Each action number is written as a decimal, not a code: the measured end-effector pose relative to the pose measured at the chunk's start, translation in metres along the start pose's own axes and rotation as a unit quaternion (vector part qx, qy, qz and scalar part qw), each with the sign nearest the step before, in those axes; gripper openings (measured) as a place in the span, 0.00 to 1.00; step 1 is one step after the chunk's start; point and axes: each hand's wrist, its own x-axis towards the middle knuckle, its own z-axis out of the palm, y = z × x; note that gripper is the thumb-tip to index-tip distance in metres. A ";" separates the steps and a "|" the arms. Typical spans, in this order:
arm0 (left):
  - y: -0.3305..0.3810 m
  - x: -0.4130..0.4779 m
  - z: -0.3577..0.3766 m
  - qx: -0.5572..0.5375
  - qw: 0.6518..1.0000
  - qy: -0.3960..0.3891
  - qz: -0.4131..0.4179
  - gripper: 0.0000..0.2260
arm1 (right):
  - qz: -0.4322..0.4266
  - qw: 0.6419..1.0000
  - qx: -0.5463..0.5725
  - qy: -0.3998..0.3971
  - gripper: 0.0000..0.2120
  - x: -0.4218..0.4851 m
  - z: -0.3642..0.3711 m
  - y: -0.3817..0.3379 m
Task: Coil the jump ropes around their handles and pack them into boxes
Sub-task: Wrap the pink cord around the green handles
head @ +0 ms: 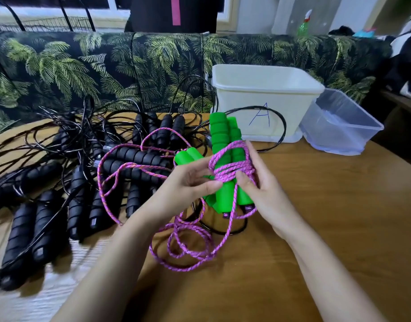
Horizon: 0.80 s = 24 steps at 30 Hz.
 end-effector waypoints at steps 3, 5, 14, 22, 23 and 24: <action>0.011 -0.006 0.007 -0.038 0.999 -0.003 -0.031 0.23 | -0.004 1.000 0.026 0.011 0.31 -0.002 -0.001 -0.002; 0.017 -0.014 0.011 -0.098 0.992 0.013 -0.078 0.26 | -0.009 0.998 0.041 0.041 0.31 -0.005 -0.005 -0.008; 0.011 -0.075 0.054 0.175 0.983 -0.035 -0.050 0.12 | -0.031 0.992 -0.057 0.108 0.29 -0.041 -0.035 -0.029; 0.018 -0.100 0.025 0.654 0.744 0.042 0.131 0.22 | 0.102 0.948 -0.299 0.049 0.27 -0.087 -0.044 -0.001; 0.015 -0.100 0.020 0.687 0.713 0.048 0.132 0.21 | 0.119 0.936 -0.329 0.038 0.26 -0.092 -0.040 0.001; 0.011 -0.100 0.017 0.703 0.692 0.057 0.150 0.19 | 0.130 0.924 -0.358 0.033 0.26 -0.096 -0.034 0.002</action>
